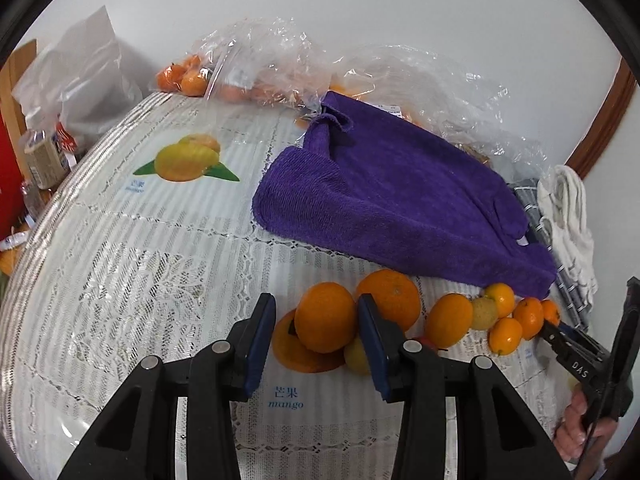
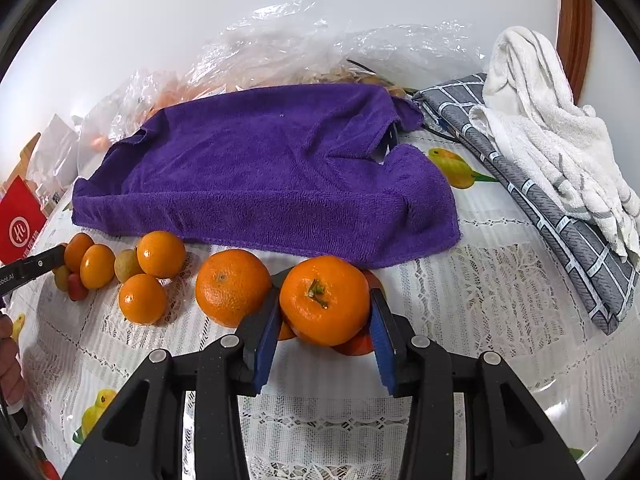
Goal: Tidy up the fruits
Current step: 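Grasp a large orange from the fruit row with the right tool while the left tool grasps another orange, then lift and carry both held oranges over the purple towel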
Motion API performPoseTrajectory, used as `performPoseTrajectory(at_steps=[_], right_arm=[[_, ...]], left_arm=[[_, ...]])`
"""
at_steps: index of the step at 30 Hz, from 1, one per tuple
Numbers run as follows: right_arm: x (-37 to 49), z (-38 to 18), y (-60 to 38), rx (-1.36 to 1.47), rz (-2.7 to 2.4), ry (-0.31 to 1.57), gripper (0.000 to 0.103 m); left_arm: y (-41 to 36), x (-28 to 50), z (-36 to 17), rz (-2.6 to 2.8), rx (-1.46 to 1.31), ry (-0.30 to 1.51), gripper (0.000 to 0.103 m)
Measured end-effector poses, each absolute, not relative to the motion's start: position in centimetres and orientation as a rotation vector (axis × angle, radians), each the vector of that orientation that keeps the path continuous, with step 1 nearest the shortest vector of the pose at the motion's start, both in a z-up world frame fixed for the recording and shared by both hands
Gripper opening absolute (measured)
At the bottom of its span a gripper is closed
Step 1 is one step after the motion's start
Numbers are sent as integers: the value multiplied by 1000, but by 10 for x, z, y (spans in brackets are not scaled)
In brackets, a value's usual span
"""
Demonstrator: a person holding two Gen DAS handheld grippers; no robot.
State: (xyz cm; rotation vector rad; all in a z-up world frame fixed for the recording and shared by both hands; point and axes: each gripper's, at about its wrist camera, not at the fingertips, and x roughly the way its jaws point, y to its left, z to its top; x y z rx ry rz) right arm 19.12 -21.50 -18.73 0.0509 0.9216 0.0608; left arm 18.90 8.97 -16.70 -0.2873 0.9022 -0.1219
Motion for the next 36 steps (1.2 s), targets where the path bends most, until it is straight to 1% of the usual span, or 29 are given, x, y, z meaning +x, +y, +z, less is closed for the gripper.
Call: performPoseTrajectory(at_steps=[1, 6, 14, 17, 20, 21, 24, 27, 31, 36], right_arm=[[191, -187, -215, 52, 61, 920, 42], [189, -185, -217, 63, 54, 907, 42], [190, -186, -220, 74, 35, 916, 42], [190, -186, -219, 64, 33, 919, 42], [190, -186, -219, 62, 34, 920, 42], [190, -186, -219, 62, 34, 919, 42], [190, -186, -220, 73, 40, 913, 42], [185, -179, -222, 107, 73, 870, 42], [181, -167, -215, 78, 93, 806, 42], [178, -158, -202, 66, 146, 791, 42]], left_arm=[[89, 188, -167, -135, -289, 901, 30], [91, 185, -161, -93, -275, 869, 30], [90, 188, -164, -60, -227, 889, 30], [88, 191, -169, -80, -229, 920, 32], [87, 190, -169, -73, -221, 911, 32], [86, 190, -169, -75, -221, 907, 30], [88, 189, -168, -72, -236, 897, 30], [92, 188, -164, -65, -251, 879, 30], [96, 184, -156, -57, -256, 838, 30], [95, 180, -139, -43, -228, 797, 30]])
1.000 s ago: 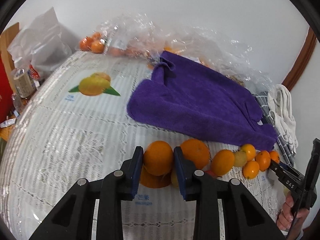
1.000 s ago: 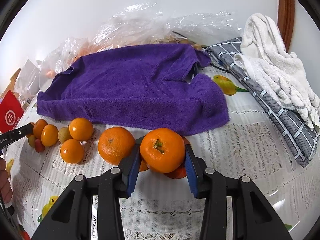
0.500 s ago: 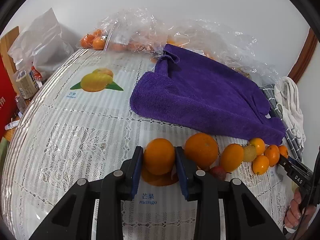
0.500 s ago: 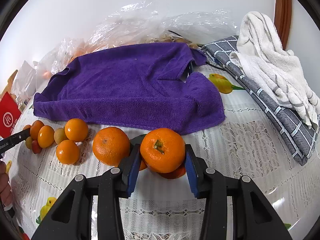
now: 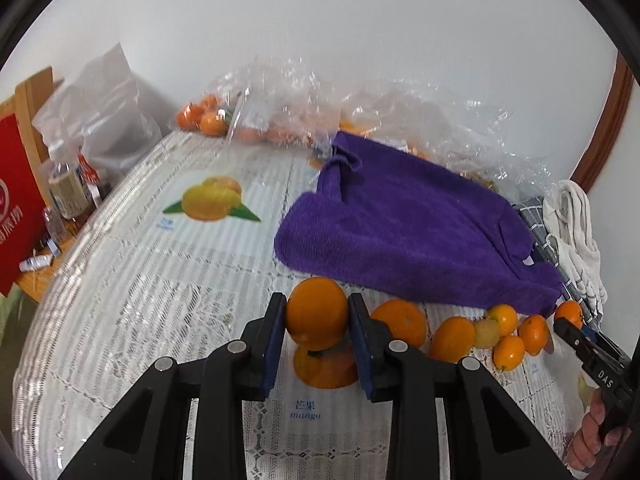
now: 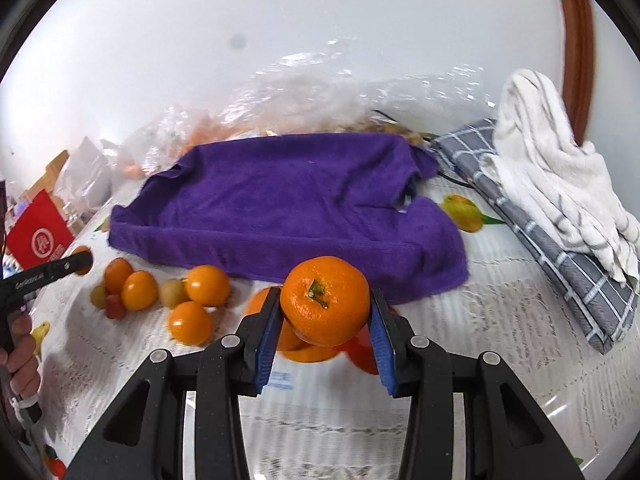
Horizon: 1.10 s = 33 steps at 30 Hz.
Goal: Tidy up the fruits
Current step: 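Lift and carry both held oranges over the purple towel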
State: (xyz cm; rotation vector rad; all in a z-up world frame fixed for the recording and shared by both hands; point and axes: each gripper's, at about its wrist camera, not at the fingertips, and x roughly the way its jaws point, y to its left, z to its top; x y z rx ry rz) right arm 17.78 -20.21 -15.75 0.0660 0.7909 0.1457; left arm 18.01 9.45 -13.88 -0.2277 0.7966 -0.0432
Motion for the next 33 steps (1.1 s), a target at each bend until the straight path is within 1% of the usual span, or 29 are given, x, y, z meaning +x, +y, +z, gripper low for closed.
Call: performPoseTrajectory(at_steps=[7, 21, 26, 33], right_arm=[[177, -135, -184, 71, 188, 796, 42], [201, -86, -199, 97, 118, 764, 42], [218, -79, -205, 107, 100, 750, 42], [246, -93, -207, 122, 86, 772, 42]], left_arm=[[90, 173, -107, -79, -213, 789, 30], [62, 185, -46, -134, -159, 721, 30], [47, 206, -37, -151, -151, 697, 30], [37, 245, -49, -118, -158, 704, 30]])
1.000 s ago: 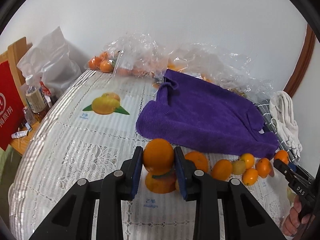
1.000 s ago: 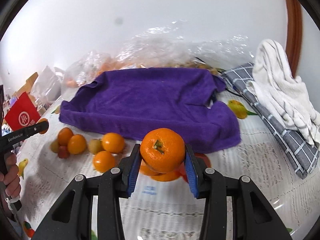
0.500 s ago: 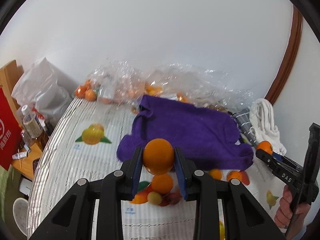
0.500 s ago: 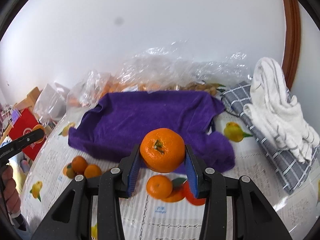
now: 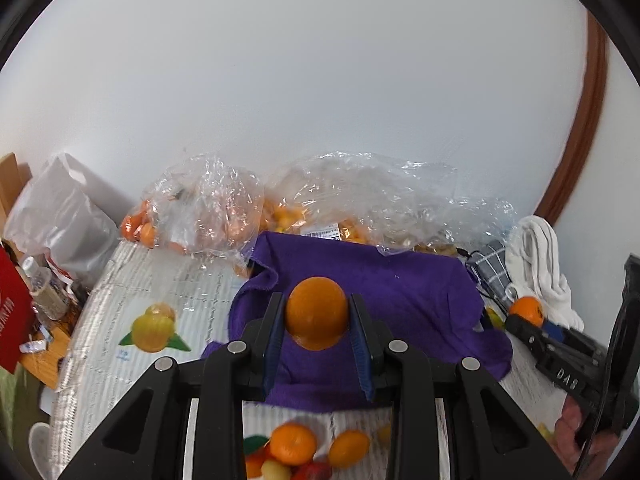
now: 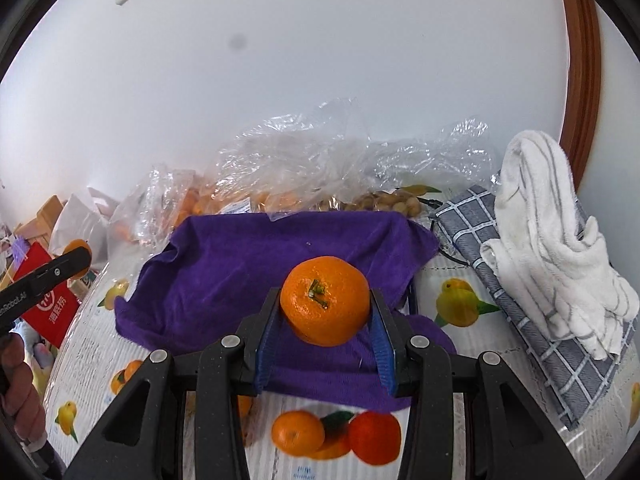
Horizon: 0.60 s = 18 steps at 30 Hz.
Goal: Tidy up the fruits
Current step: 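Lift and carry both held oranges over the purple towel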
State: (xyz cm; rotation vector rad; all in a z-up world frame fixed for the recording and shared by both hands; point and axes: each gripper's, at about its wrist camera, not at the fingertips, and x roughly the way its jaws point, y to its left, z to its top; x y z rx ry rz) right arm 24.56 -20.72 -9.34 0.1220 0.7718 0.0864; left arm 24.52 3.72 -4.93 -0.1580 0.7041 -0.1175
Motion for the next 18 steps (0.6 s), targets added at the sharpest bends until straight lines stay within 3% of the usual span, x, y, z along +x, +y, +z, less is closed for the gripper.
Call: performPoseTrajectory(at_steps=[18], right_arm=[[307, -143, -206, 86, 53, 853, 42]], left_arm=[[25, 303, -107, -104, -95, 820, 30]])
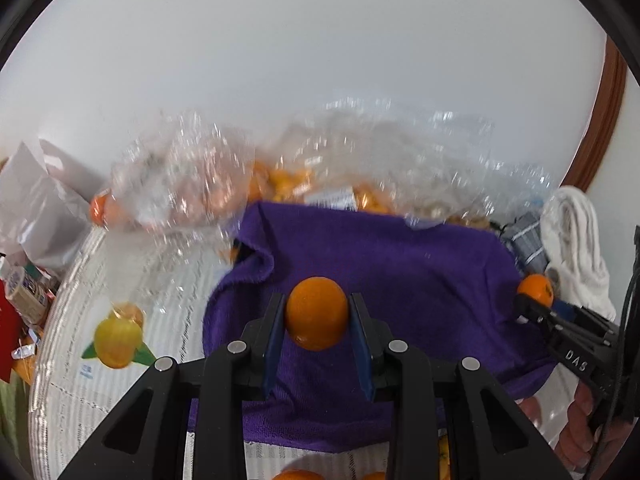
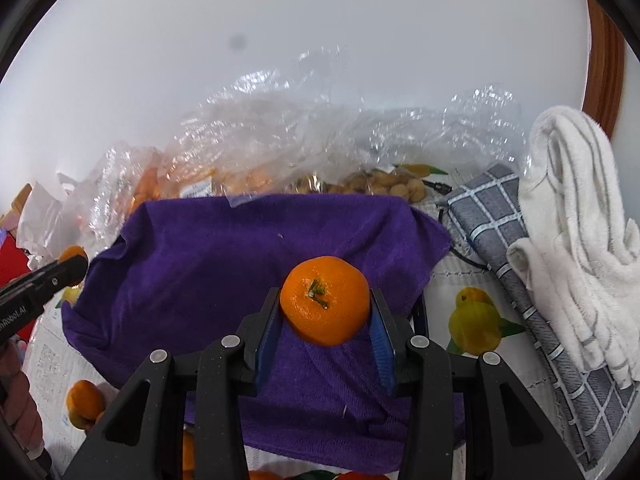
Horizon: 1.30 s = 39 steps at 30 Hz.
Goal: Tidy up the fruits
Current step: 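Lift and carry both held oranges over the purple towel, then open both tools to drop the oranges onto the purple towel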
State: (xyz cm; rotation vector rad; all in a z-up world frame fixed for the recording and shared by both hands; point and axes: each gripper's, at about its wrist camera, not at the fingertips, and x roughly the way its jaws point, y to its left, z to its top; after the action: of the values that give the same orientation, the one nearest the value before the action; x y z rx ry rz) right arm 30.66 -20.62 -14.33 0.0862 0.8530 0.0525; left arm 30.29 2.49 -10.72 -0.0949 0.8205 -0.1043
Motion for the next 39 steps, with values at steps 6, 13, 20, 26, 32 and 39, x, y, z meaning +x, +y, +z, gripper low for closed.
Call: performPoseTrajectory(at_steps=[6, 13, 20, 26, 32, 39], right_arm=[[309, -155, -206, 75, 52, 881, 42], [311, -166, -204, 57, 55, 917, 42], [313, -174, -202, 46, 62, 947, 42], [313, -178, -200, 44, 67, 965, 42], [314, -181, -199, 39, 70, 973, 42], [313, -181, -200, 41, 75, 972, 45]], left_arm=[[25, 306, -120, -100, -86, 862, 30], [24, 306, -127, -92, -71, 882, 30], [24, 310, -135, -87, -67, 908, 30], [23, 310, -137, -89, -58, 918, 30], [21, 310, -139, -91, -52, 928, 30], [20, 311, -142, -92, -48, 939, 30]])
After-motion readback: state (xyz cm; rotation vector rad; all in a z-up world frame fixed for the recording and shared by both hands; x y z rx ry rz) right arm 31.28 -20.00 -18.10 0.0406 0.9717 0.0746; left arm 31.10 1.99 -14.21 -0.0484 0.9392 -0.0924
